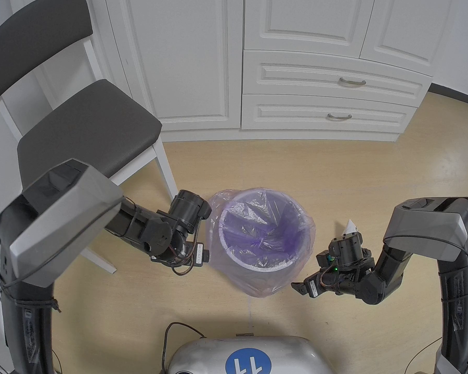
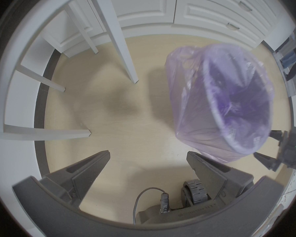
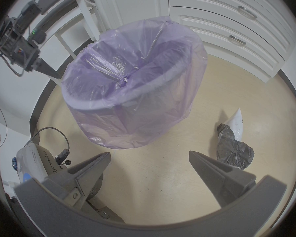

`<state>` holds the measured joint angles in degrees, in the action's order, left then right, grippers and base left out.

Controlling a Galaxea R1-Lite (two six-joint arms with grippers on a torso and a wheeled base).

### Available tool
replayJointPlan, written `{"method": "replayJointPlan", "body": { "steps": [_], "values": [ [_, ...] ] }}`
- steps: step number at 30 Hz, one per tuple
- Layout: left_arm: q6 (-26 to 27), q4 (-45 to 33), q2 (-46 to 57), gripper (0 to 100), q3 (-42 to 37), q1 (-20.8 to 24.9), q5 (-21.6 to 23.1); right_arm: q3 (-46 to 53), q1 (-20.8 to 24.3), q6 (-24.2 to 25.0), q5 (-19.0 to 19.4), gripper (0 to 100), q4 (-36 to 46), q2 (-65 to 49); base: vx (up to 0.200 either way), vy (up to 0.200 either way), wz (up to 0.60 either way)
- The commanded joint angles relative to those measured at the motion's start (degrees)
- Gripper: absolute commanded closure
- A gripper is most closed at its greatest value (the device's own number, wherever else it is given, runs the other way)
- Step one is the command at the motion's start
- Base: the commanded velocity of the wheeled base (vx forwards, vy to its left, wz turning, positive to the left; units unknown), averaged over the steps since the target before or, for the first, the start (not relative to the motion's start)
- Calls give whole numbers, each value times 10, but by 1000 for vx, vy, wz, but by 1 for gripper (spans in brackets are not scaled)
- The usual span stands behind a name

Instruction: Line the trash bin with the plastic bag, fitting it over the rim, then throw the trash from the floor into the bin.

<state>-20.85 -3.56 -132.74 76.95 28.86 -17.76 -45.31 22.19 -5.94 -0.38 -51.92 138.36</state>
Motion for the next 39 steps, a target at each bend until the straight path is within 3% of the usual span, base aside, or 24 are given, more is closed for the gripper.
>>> {"method": "replayJointPlan", "body": {
  "steps": [1, 10, 21, 23, 32, 39],
  "values": [
    [4, 2, 71, 0, -21, -2, 4, 1, -11, 0, 1, 0, 0, -4, 0, 0, 0],
    [1, 92, -25, 0, 50, -13, 0, 2, -58, -12, 24, 0, 7, -18, 0, 0, 0],
    [2, 86, -120, 0, 178, -32, 0, -17, -106, -12, 57, 0, 11, -17, 0, 0, 0],
    [3, 80, -167, 0, 240, -47, 3, -29, -128, -12, 66, 0, 12, -17, 0, 0, 0],
    [4, 23, -273, 0, 370, -67, 6, -59, -148, -9, 69, 0, 18, -6, 0, 0, 0],
    [41, 18, -303, 0, 376, -64, 16, -82, -154, -5, 69, 0, 22, 12, 0, 0, 0]
  ]
}}
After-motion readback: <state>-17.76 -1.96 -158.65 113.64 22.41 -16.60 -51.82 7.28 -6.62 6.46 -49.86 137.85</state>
